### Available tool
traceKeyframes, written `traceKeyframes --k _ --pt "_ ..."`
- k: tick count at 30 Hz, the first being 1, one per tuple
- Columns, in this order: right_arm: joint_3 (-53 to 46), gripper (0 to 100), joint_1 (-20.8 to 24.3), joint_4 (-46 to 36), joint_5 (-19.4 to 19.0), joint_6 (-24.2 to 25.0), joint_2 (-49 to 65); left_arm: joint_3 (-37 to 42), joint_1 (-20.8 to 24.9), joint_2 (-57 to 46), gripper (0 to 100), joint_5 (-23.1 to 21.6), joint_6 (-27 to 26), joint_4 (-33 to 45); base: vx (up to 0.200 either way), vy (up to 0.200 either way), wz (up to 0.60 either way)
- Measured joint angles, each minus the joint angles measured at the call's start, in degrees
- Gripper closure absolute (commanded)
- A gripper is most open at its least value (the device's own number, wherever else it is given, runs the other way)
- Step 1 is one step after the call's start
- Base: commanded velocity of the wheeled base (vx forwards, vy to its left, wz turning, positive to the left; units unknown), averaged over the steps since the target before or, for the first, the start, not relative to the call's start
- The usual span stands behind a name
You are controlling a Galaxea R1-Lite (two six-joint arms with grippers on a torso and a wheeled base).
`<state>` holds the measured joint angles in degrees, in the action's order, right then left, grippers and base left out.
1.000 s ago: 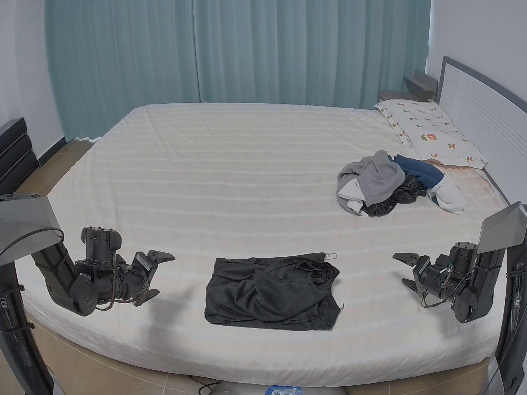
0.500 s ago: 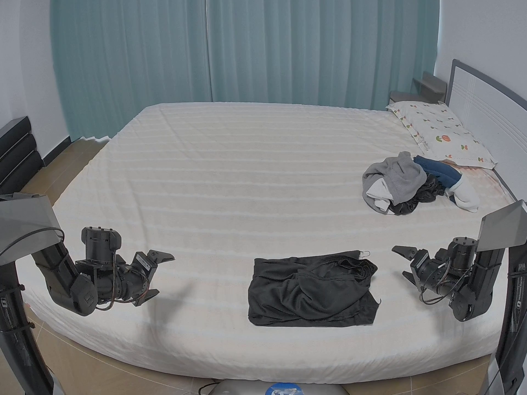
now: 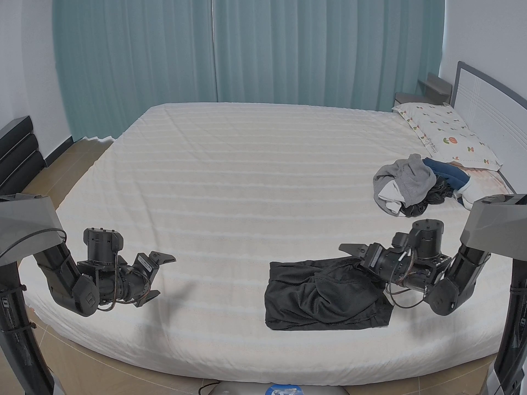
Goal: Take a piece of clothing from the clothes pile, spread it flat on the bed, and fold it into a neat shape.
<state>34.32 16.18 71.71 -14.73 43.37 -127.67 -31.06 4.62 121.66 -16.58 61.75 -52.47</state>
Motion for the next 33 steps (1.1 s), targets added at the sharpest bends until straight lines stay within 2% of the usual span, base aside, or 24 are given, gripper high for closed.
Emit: traceKeyframes --k 5,11,19,29,30,33 --pt "7.4 0 2.6 -8.2 -0.2 -7.0 -0.7 -0.1 0.0 0.1 0 0.1 -0.1 0.0 0.000 0.000 0.00" --pt "13.1 0 5.1 -16.0 -2.7 -11.6 -2.3 -0.1 0.1 0.3 0 0.1 -0.2 0.0 0.000 0.000 0.00" --pt "14.3 0 6.3 -16.9 -4.1 -16.0 -4.5 -0.2 0.1 0.5 0 0.2 -0.4 0.0 0.000 0.000 0.00" --pt "14.3 0 7.1 -17.2 -4.2 -17.9 -6.9 -0.2 0.1 0.6 0 0.2 -0.4 0.0 0.000 0.000 0.00" --pt "14.2 100 7.1 -17.7 -4.2 -18.4 -6.9 -0.2 0.1 0.6 0 0.2 -0.4 0.0 0.000 0.000 0.00" --pt "13.9 100 7.1 -20.1 -4.2 -20.1 -7.0 -0.2 0.1 0.6 0 0.1 -0.4 0.0 0.000 0.000 0.00"
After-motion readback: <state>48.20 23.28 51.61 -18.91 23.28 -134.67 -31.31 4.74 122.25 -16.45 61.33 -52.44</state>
